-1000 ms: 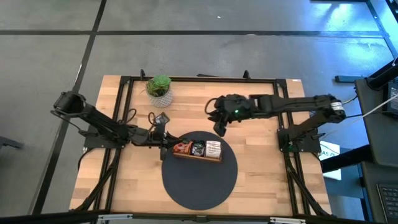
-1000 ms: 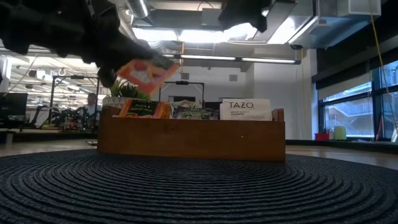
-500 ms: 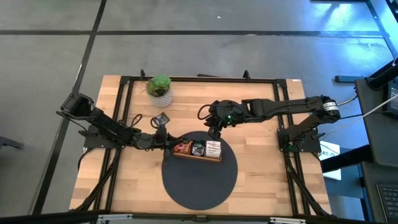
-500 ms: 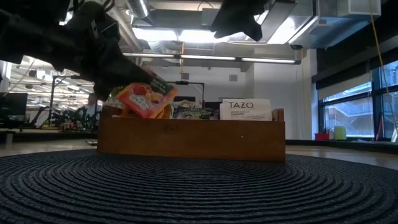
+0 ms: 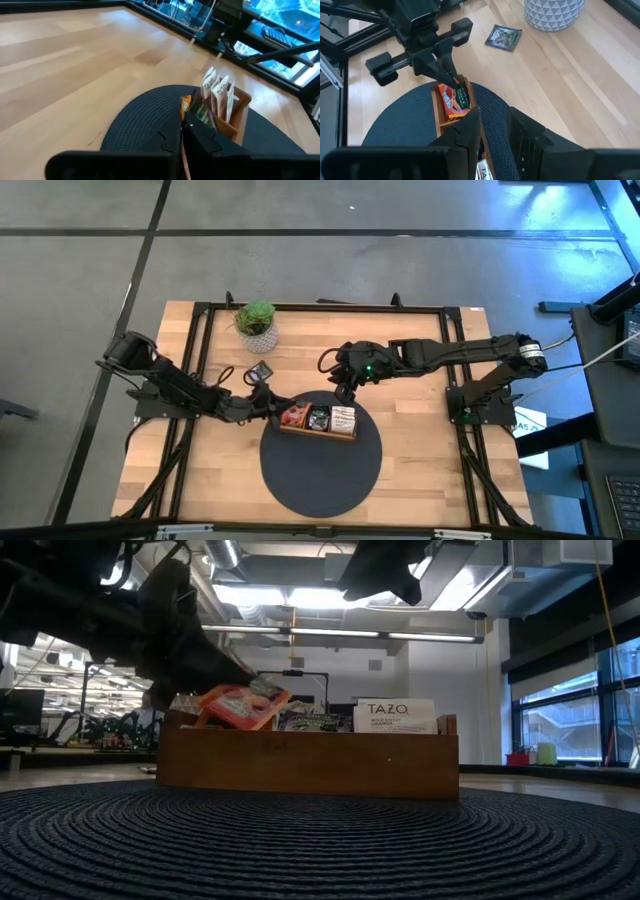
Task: Pick & Place Tea
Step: Put the orange tea bag into the left slot of the wooden organizer
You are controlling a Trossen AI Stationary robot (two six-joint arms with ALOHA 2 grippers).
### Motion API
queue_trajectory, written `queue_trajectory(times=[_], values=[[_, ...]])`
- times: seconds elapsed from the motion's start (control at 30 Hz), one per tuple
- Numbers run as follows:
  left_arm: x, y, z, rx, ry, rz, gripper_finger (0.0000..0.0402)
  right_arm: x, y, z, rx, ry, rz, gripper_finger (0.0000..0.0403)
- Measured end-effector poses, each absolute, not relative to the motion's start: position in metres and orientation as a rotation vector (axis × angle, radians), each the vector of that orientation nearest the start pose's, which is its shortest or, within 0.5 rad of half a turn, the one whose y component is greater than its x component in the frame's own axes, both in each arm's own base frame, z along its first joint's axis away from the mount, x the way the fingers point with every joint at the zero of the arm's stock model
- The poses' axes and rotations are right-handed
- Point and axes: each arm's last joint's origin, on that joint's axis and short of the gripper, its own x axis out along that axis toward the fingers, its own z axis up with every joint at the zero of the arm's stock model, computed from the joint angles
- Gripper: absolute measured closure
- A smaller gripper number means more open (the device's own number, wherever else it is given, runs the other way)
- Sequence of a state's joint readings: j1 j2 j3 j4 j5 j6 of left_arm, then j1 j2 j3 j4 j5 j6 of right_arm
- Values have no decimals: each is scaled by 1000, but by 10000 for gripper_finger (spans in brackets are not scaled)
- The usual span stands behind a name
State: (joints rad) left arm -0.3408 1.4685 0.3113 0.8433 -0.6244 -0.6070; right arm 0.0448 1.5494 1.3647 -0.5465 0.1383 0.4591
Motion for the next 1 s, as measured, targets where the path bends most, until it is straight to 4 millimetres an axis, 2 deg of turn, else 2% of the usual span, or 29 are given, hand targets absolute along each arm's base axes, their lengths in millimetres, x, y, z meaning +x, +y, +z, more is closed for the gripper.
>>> queue_trajectory(times=[0.2,0.77,0.87,1.0], values=[[234,-65,140,-375,194,342,375,338,11,317,371,696,-255,305],[234,-65,140,-355,193,356,299,336,11,315,371,717,-261,305],[234,-65,148,-321,156,338,289,336,11,315,371,717,-261,305],[233,-66,171,-218,50,249,286,336,11,315,371,717,-261,305]])
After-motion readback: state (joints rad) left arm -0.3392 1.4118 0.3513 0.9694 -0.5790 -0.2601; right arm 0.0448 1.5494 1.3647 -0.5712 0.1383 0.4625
